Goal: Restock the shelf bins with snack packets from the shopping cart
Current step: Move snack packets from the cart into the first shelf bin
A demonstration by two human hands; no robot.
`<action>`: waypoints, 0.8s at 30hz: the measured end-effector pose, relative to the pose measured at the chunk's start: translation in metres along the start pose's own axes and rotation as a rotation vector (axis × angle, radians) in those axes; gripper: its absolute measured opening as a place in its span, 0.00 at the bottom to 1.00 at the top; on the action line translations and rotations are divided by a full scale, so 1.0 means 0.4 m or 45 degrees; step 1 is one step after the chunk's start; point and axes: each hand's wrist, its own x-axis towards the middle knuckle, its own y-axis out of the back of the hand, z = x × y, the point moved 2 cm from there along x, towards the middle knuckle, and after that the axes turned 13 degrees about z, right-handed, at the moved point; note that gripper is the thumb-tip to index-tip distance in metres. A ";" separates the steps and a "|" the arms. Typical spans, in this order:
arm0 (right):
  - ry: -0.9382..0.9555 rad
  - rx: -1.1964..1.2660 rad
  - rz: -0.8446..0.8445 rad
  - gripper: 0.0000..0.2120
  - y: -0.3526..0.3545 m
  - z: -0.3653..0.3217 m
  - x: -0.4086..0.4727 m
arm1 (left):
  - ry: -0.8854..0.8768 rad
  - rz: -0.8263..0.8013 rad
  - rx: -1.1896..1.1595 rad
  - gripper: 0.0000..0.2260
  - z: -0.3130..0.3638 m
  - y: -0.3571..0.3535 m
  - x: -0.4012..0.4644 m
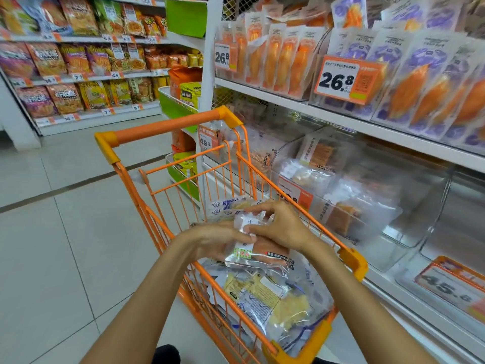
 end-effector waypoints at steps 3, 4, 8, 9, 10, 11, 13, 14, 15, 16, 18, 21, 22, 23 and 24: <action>-0.112 0.114 0.115 0.15 0.052 -0.006 0.002 | -0.050 -0.048 -0.056 0.26 0.000 0.021 -0.008; -0.185 0.161 0.212 0.16 0.082 -0.005 -0.001 | -0.070 -0.020 -0.081 0.26 0.002 0.033 -0.012; -0.569 0.346 0.302 0.26 0.141 0.016 -0.040 | -0.224 0.100 -0.250 0.27 0.012 0.077 -0.015; -0.643 0.378 0.187 0.31 0.131 0.018 -0.050 | -0.284 0.105 -0.291 0.25 0.017 0.080 -0.014; -0.686 0.372 0.057 0.36 0.121 0.020 -0.063 | -0.346 0.109 -0.287 0.24 0.030 0.075 -0.020; -0.705 0.401 -0.047 0.37 0.112 0.026 -0.071 | -0.406 0.106 -0.288 0.24 0.042 0.066 -0.020; -0.650 0.497 -0.091 0.22 0.108 0.015 -0.081 | -0.459 0.117 -0.311 0.23 0.059 0.042 -0.014; -0.625 0.543 -0.066 0.18 0.114 0.021 -0.084 | -0.486 0.116 -0.304 0.23 0.071 0.028 -0.013; -0.607 0.574 -0.011 0.18 0.119 0.031 -0.084 | -0.525 0.109 -0.288 0.23 0.085 0.015 -0.009; -0.587 0.597 0.048 0.20 0.129 0.039 -0.079 | -0.569 0.119 -0.250 0.24 0.108 0.005 -0.004; -0.564 0.657 0.175 0.27 0.152 0.055 -0.057 | -0.658 0.137 -0.176 0.28 0.168 -0.002 0.013; -0.520 0.580 0.351 0.29 0.189 0.098 -0.007 | -0.746 0.116 0.027 0.34 0.266 -0.001 0.082; -0.485 0.500 0.403 0.25 0.198 0.106 0.007 | -0.757 0.108 0.106 0.34 0.294 -0.003 0.107; -0.454 0.416 0.475 0.22 0.205 0.117 0.020 | -0.772 0.101 0.150 0.31 0.317 -0.007 0.141; -0.433 0.330 0.557 0.20 0.211 0.130 0.035 | -0.813 0.115 0.176 0.29 0.339 -0.012 0.174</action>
